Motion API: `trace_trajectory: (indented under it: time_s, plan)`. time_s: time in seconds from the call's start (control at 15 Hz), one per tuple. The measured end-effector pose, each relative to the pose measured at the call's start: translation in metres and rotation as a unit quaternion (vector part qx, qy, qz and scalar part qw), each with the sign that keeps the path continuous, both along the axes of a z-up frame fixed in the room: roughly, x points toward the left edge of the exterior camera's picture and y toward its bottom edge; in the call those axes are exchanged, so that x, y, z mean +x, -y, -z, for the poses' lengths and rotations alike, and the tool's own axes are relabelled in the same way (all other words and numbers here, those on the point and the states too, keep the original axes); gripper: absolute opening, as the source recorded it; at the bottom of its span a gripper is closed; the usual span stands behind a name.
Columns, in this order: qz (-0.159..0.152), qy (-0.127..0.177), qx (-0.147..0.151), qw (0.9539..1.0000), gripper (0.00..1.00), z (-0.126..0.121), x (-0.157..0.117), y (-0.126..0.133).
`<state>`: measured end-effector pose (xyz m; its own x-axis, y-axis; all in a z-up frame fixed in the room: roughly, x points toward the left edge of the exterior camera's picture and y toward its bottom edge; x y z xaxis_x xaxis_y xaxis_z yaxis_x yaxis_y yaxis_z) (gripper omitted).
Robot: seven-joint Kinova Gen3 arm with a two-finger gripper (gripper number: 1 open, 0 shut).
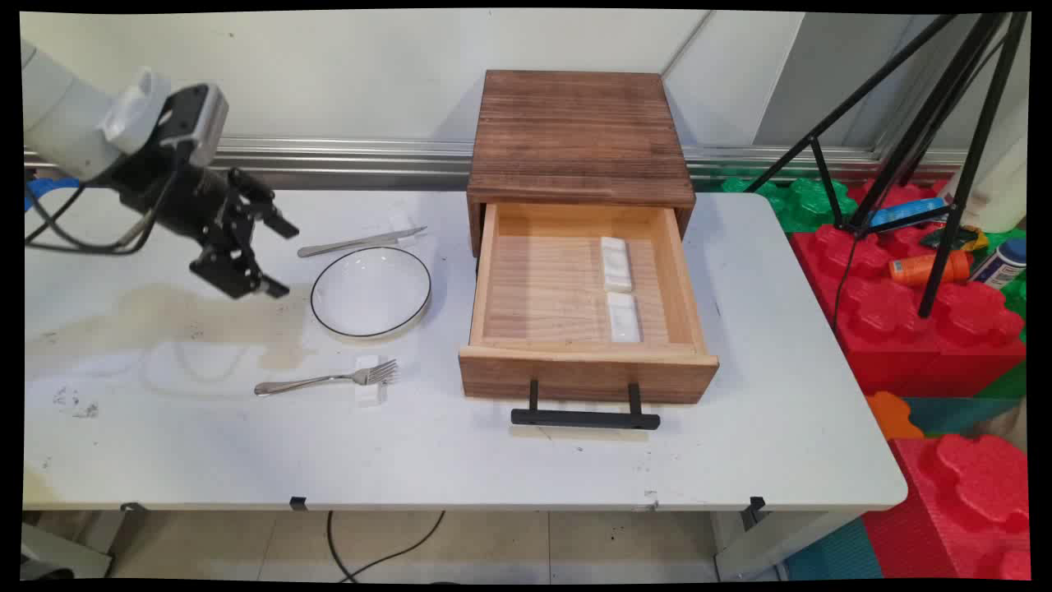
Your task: Pick up the knife from the left of the white plate
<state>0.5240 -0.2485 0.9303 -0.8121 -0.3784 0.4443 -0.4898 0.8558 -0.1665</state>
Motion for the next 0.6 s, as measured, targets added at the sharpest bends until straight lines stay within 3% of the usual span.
trace_trajectory:
  time_s: [0.27, 0.6]
  plan:
    - [-0.021, 0.011, -0.022, 0.9995, 1.00, -0.012, 0.012, 0.034]
    - [-0.034, 0.040, -0.031, 0.9981, 1.00, -0.010, 0.020, 0.081]
